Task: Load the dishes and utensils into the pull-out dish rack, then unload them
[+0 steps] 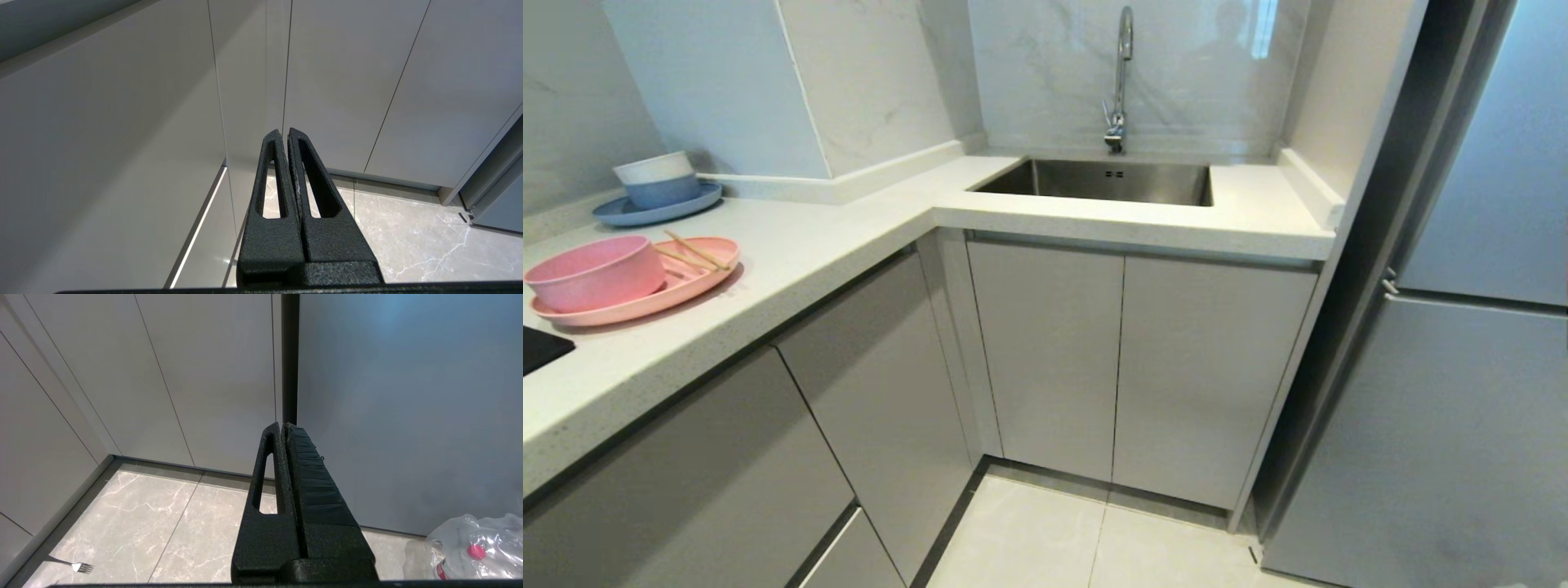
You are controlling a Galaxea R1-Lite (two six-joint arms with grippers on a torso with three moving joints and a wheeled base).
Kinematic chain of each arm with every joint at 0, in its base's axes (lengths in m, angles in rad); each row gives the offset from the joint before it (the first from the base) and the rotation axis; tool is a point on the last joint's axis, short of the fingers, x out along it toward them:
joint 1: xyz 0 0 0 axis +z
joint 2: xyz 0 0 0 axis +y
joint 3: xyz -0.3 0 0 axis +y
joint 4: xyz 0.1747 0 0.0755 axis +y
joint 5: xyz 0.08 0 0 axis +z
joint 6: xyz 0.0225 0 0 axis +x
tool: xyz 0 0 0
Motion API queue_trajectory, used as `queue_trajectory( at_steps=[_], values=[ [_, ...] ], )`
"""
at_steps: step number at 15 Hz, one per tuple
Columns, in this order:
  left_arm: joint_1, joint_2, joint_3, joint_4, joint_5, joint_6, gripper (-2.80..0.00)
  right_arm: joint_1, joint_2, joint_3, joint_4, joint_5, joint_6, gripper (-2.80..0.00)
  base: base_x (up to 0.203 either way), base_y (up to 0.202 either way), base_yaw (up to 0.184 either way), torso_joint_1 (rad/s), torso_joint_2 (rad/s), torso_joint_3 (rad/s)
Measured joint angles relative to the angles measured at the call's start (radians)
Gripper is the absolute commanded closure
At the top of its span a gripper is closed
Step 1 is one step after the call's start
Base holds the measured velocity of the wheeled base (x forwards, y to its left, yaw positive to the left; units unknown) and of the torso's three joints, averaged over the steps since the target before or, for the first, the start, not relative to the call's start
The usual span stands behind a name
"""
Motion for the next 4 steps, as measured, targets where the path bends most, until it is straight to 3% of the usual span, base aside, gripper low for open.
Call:
queue_trajectory(
  at_steps=[4],
  values=[
    [0.000,0.000,0.000,0.000,0.000,-0.001,0.00,0.000,0.000,0.000,0.000,0.000,-0.001,0.00,0.000,0.000,0.000,0.000,0.00,0.000]
  ],
)
